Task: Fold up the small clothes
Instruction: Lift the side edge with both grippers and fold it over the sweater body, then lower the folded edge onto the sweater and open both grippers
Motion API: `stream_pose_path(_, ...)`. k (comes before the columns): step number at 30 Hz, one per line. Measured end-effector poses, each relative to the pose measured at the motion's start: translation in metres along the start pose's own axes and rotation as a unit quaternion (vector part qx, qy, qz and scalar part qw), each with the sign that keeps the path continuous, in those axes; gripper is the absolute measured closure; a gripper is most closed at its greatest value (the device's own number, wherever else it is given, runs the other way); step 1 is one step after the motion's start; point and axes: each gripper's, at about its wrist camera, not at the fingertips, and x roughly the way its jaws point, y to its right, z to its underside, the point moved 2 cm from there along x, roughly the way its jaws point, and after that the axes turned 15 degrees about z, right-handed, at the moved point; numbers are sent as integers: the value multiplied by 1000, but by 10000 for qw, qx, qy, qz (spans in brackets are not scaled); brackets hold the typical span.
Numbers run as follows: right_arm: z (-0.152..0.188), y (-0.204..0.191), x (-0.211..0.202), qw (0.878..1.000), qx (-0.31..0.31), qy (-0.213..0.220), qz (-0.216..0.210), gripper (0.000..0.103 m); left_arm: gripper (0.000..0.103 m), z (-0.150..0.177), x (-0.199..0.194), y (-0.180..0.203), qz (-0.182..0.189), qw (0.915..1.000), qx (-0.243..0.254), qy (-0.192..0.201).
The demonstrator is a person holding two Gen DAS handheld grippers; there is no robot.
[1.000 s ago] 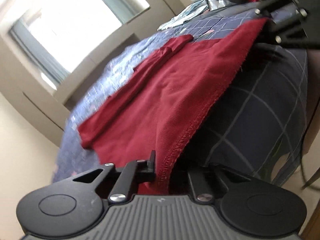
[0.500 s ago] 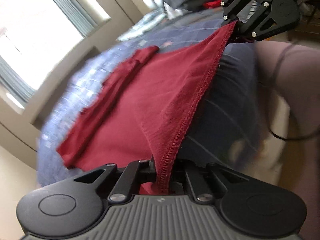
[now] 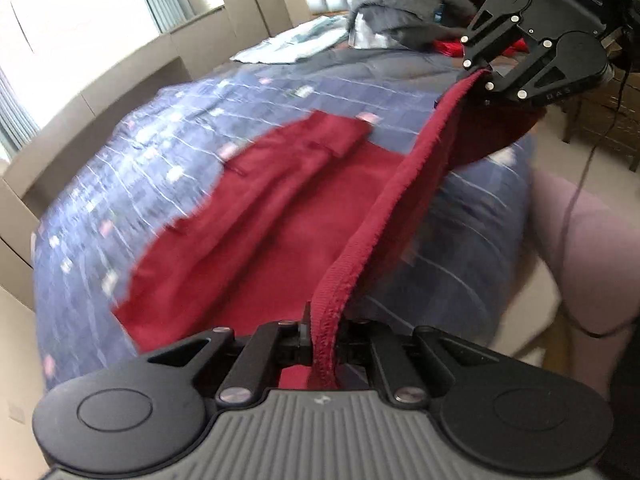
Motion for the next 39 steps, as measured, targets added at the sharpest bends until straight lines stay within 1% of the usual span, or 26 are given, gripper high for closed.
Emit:
stream_pose_path(2,-17,23,24,9999,49,-7,121,96,97,-22,4,-29,-66,9999,-14,-95)
stream_pose_path(3,-24,33,37,9998,26,-30,204,95,97,-32,8,-43,-171,9997,6,-147)
stream_pose_path(5,-38,53,64,9994,-4,-66,349,95,97,-50,23,-76,-453,9981,129,-391)
stream_pose_path(6,-45,62,80,9992,-13,-147,380,95,97,-57,30,-91,-529,9974,162,-472)
stream_pose_path(7,-50,73,95,9989,-18,-223,400,94,97,-65,38,-109,-524,9971,121,-541)
stream_pose_path(9,-53,83,123,9986,-57,-344,403,94,96,-77,53,-142,-348,9975,-17,-611)
stream_pose_path(11,-56,94,154,9980,-65,-519,354,94,96,-82,70,-171,-130,9978,-83,-641)
stream_pose_path(15,-49,111,210,9969,20,-770,134,94,92,-79,111,-226,403,9962,-265,-720)
stream_pose_path(17,-41,117,238,9960,89,-885,73,94,88,-72,130,-253,656,9943,-569,-611)
stream_pose_path(19,-32,124,262,9948,199,-1000,12,94,86,-66,148,-280,822,9915,-889,-469)
stream_pose_path(21,-25,129,284,9935,329,-1087,-15,94,85,-59,163,-302,903,9895,-1083,-327)
stream_pose_path(22,-20,133,293,9929,405,-1115,-38,93,82,-55,169,-310,957,9884,-1155,-243)
stream_pose_path(23,-17,135,302,9924,474,-1135,-58,92,77,-51,174,-318,1014,9868,-1251,-148)
stream_pose_path(24,-14,137,310,9917,547,-1159,-66,84,73,-48,178,-324,1067,9850,-1355,-72)
stream_pose_path(25,-10,139,316,9910,629,-1178,-28,79,59,-43,179,-329,1121,9827,-1471,33)
stream_pose_path(26,-6,141,320,9904,706,-1188,20,70,38,-38,179,-335,1116,9814,-1552,160)
stream_pose_path(27,-2,144,324,9897,796,-1192,64,66,30,-34,178,-341,1072,9803,-1633,288)
stream_pose_path(28,2,147,327,9887,908,-1189,86,65,20,-30,176,-346,1034,9782,-1748,432)
stream_pose_path(29,6,150,328,9875,1042,-1177,111,63,16,-25,172,-352,1031,9747,-1900,566)
stream_pose_path(30,8,153,328,9865,1152,-1152,137,54,15,-20,168,-358,1048,9699,-2090,685)
stream_pose_path(31,11,156,327,9854,1279,-1102,226,48,14,-15,162,-364,1120,9626,-2330,810)
stream_pose_path(32,13,159,324,9839,1401,-1044,371,40,12,-10,159,-368,1152,9562,-2540,889)
stream_pose_path(33,16,161,322,9824,1501,-1003,480,40,11,-7,155,-371,1113,9514,-2710,945)
stream_pose_path(34,18,163,321,9806,1597,-999,533,40,7,-5,154,-374,1033,9493,-2799,993)
stream_pose_path(37,26,165,318,9751,1856,-1022,646,40,3,-1,141,-375,732,9485,-2859,1149)
stream_pose_path(39,31,164,318,9737,1925,-1058,611,44,1,-1,138,-377,636,9468,-2930,1170)
